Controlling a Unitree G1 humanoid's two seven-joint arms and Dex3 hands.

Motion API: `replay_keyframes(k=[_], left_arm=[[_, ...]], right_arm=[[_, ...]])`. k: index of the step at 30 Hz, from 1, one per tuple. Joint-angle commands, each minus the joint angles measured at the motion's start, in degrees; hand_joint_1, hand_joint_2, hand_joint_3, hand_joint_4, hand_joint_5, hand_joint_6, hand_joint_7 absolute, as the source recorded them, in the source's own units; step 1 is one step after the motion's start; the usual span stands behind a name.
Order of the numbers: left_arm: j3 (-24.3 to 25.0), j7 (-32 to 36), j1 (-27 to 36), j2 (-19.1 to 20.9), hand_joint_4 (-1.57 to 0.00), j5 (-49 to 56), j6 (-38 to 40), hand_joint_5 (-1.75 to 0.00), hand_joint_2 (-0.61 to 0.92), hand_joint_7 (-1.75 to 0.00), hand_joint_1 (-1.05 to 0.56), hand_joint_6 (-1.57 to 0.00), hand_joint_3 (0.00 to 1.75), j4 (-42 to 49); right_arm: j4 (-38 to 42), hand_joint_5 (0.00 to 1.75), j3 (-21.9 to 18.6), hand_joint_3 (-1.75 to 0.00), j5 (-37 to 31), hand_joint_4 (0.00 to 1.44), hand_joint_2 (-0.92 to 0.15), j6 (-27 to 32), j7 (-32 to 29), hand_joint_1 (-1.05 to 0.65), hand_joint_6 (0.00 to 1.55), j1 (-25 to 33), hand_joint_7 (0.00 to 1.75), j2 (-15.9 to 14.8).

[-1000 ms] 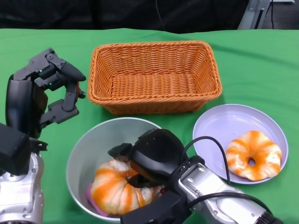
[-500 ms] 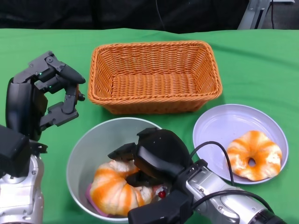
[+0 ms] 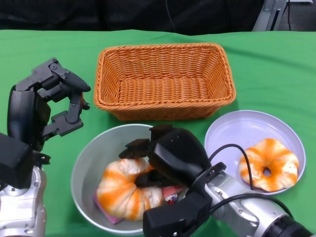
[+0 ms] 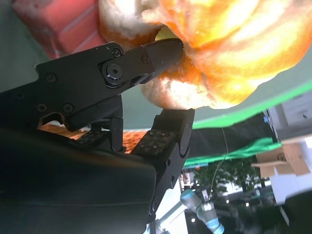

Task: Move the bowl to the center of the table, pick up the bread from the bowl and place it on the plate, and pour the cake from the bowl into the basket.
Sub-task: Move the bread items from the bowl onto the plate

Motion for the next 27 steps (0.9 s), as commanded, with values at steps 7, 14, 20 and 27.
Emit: replay_keyframes(k=[7,14,20,27], left_arm=[[0.5,-0.2,-0.9,1.9,-0.81,0.1,-1.6,-1.54,0.56,-1.28,-0.06,-0.82,1.11,0.9],[0.5,-0.7,-1.0,2.3,-0.82,-0.8,-1.3,-1.55,0.57,-1.28,-0.05,-0.83,1.09,1.1],[0.7,-1.1,-1.1,2.3,-0.83,-1.6,-0.8,-1.54,0.58,-1.28,-0.03,-0.83,1.08,1.3],[0.9,-1.6,-1.3,2.8,-0.82,-1.6,-1.2,-1.54,0.58,-1.27,-0.03,-0.83,1.07,2.2]], right_arm=[[-6.3,1.59,-6.3,-0.11,5.8,0.57,-0.92,-2.1,1.4,-0.23,0.61,0.8,1.14,-2.2],[-16.1,1.39,-10.7,-0.02,9.5,0.65,-0.92,1.0,6.8,-0.22,0.8,4.5,0.77,-3.3],[-22.3,1.37,-14.1,-0.04,11.7,0.66,-0.92,2.4,10.1,-0.22,0.79,7.4,0.83,-4.7],[-30.7,1.39,-19.4,-0.03,14.7,0.69,-0.91,6.1,13.8,-0.23,0.82,11.5,0.86,-6.0]])
